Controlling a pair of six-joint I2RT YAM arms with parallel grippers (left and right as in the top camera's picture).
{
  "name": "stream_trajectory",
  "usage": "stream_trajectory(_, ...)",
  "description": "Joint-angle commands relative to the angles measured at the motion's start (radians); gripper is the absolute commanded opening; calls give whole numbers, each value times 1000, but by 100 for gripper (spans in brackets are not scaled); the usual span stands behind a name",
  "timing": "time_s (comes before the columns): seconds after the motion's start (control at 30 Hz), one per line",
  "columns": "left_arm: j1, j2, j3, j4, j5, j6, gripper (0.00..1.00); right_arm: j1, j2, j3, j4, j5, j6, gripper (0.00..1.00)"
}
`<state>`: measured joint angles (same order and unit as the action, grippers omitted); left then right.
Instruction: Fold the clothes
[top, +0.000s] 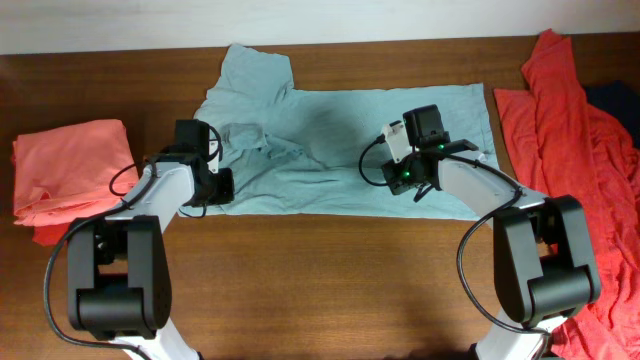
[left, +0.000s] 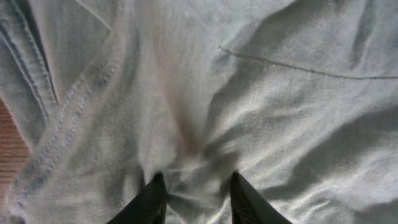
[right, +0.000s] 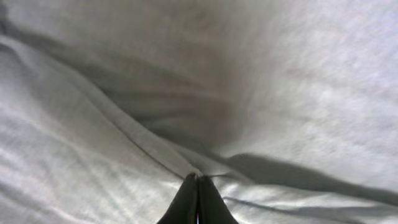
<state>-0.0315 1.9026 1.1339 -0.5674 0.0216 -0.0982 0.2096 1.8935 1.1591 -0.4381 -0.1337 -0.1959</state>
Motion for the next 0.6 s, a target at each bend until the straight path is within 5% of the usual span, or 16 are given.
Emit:
stream_trajectory(0.0,8,102,-66,-11,0,-6,34,6,-23,4,38,77,-5,4)
stream_trajectory(0.2,8,102,-66,-12,0,-6,34,4,-23,4,243,146,29,5)
stream_trajectory(0.23,8,102,-66,-12,0,-6,34,4,-23,4,257,146,29,21)
stream_trajectory(0.3,8,102,-66,-12,0,-6,35,4,-23,4,259,147,29,33)
stream_trajectory(0.43,8,102,-66,-12,0,-6,34,4,-30,4,184,200,47,45)
stream_trajectory(0.57,8,102,-66,-12,0,-6,35,4,-71,4,72,342,130,46)
